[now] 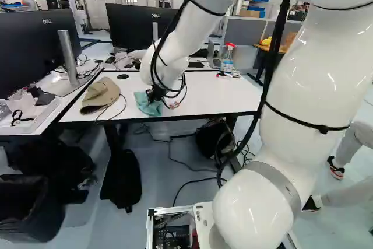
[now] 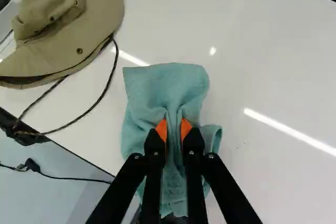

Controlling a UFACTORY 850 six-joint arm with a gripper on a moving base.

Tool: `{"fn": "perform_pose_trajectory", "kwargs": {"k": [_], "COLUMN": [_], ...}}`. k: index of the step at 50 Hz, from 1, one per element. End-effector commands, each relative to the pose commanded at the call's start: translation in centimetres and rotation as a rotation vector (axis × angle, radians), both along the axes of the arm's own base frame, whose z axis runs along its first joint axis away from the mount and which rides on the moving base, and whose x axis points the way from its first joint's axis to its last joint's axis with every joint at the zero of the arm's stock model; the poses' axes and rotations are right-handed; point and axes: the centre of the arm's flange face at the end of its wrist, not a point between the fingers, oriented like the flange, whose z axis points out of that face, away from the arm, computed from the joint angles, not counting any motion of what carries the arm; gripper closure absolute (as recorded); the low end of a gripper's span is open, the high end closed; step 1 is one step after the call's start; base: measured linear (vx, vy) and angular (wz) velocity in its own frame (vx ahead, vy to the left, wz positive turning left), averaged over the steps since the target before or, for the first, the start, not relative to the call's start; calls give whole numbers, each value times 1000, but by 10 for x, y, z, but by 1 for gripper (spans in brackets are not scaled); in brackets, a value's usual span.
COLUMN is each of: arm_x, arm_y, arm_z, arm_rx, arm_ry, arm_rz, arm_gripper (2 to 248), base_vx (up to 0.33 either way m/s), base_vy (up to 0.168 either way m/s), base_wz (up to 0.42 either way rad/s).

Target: Clean the table with the green towel

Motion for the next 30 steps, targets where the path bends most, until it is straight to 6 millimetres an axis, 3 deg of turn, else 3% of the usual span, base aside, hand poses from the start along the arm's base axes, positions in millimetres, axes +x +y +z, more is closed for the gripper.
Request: {"fn": "perform_pose_trajectory", "kwargs": {"k": [17, 30], "arm_x": [-25, -17], "arm_y": [-22, -39], "arm_z": [-1, -1], "arm_rx": [-2, -2], "arm_ry": [4, 4], "arm_rz": [-20, -63], "arm_gripper": [200, 200], "base_vx": [0, 0], "base_vy": [0, 0], "base_wz": [0, 0]}}
